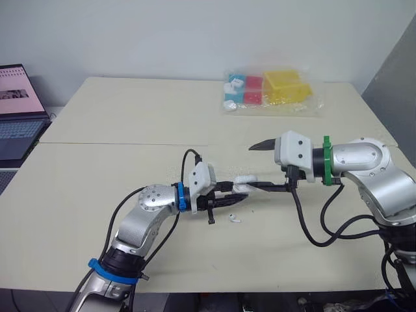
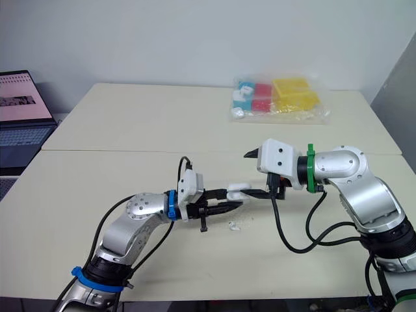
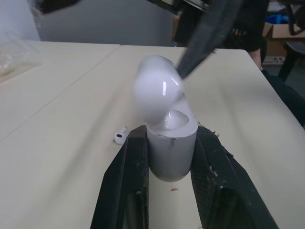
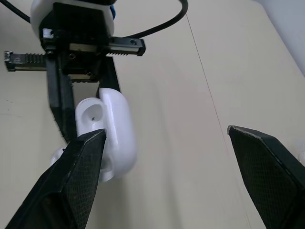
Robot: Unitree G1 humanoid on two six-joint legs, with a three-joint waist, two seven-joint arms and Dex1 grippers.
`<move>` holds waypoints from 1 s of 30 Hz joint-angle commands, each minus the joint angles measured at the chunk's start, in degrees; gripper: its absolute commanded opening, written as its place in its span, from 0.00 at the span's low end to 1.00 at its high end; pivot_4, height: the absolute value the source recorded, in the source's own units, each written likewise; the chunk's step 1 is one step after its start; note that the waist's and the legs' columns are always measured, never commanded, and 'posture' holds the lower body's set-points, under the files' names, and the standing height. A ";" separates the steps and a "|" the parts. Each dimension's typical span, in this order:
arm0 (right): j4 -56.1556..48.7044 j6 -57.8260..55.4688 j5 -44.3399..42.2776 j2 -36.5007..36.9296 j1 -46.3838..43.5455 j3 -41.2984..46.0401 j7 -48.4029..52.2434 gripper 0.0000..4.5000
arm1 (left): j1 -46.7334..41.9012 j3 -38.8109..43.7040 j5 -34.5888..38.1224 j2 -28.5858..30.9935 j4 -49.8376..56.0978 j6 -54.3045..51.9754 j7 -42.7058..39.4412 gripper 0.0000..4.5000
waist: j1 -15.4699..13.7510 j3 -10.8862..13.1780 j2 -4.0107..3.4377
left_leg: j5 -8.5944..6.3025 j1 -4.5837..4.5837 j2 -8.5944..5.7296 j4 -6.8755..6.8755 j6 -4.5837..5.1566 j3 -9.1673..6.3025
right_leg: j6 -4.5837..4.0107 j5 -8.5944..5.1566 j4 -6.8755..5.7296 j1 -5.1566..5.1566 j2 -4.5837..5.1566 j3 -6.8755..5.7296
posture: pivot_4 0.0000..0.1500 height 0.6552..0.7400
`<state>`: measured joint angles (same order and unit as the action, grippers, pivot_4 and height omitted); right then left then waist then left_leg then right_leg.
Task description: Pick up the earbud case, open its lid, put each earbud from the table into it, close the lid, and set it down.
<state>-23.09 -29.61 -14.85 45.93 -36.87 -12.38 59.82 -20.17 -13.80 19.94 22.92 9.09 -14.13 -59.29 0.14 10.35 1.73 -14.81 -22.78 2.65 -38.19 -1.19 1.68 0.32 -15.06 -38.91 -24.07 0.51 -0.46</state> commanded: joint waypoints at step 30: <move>31.51 4.98 13.16 1.12 -7.89 -14.71 10.26 0.94 | 6.64 7.03 -2.76 4.24 3.86 3.76 8.07 0.18 | 0.01 0.00 -0.02 | 0.02 -0.05 0.04 0.05 0.04 0.07 | -0.31 0.18 0.06 -0.07 -0.01 0.03 | 1.00 1.00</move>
<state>6.21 -27.69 -3.59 47.14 -42.86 -27.16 69.03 -13.78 -6.60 17.34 27.28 10.33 -11.89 -51.72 0.15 10.34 1.71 -14.80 -22.83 2.68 -38.14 -1.16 1.75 0.01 -14.88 -38.85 -24.15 0.51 -0.42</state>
